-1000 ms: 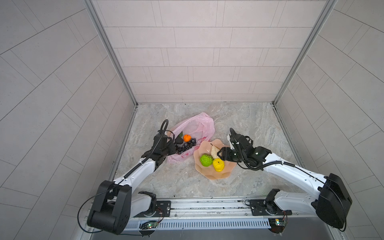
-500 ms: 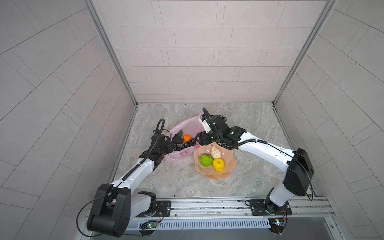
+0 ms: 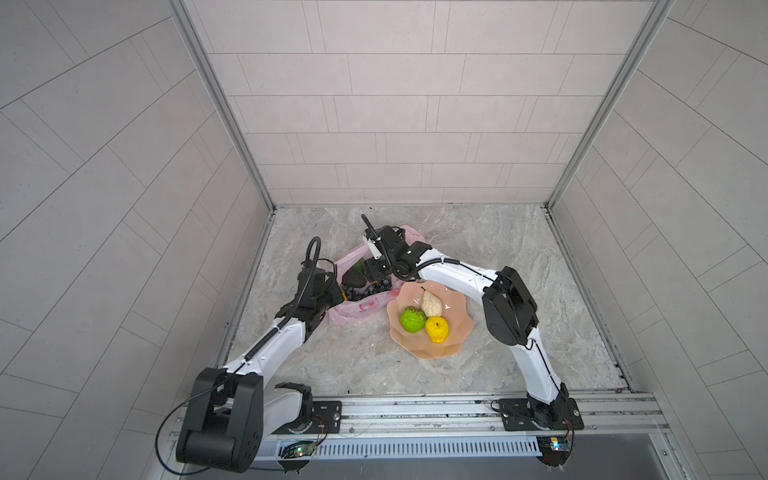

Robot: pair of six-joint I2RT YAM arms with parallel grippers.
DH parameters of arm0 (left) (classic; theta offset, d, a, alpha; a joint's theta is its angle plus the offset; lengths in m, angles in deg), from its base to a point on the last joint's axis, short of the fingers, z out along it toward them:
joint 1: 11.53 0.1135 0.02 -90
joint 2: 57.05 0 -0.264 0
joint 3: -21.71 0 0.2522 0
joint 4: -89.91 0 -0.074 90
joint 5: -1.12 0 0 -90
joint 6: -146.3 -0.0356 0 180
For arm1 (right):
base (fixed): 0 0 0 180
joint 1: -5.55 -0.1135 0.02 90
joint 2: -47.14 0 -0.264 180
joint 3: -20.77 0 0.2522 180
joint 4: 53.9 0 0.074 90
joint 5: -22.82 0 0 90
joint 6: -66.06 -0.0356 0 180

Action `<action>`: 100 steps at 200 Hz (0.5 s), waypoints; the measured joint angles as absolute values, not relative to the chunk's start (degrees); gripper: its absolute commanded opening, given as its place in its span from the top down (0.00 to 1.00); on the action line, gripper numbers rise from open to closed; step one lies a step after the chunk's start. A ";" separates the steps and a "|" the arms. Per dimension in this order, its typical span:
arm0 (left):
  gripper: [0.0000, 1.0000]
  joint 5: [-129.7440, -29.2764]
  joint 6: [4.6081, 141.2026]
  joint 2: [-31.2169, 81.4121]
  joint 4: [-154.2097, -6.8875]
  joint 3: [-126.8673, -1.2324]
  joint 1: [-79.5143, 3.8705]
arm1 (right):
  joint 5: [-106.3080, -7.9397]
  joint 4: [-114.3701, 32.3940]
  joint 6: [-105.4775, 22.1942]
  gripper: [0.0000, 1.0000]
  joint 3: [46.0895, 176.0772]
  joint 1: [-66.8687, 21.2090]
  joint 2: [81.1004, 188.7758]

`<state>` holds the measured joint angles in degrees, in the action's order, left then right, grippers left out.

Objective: Take the fake fruits out of the plastic bag
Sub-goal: 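Reach into the bag and grasp the green avocado with the right gripper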

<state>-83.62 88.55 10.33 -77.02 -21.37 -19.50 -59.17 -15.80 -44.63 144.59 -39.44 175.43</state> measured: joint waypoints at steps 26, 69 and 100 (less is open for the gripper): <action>0.97 -84.24 88.88 11.09 -76.95 -21.37 -19.26 | -60.50 -15.28 -45.53 0.29 150.65 -39.44 180.41; 0.96 -84.43 88.88 13.69 -76.84 -21.39 -19.04 | -61.66 -13.70 -47.19 0.25 158.27 -39.40 186.33; 0.97 -84.46 88.85 14.00 -76.67 -21.39 -19.04 | -61.72 -12.19 -48.04 0.25 163.96 -39.44 190.22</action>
<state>-84.46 88.85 14.00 -76.67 -21.39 -19.04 -61.72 -12.19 -48.04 163.96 -39.44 190.22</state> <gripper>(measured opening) 0.045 0.752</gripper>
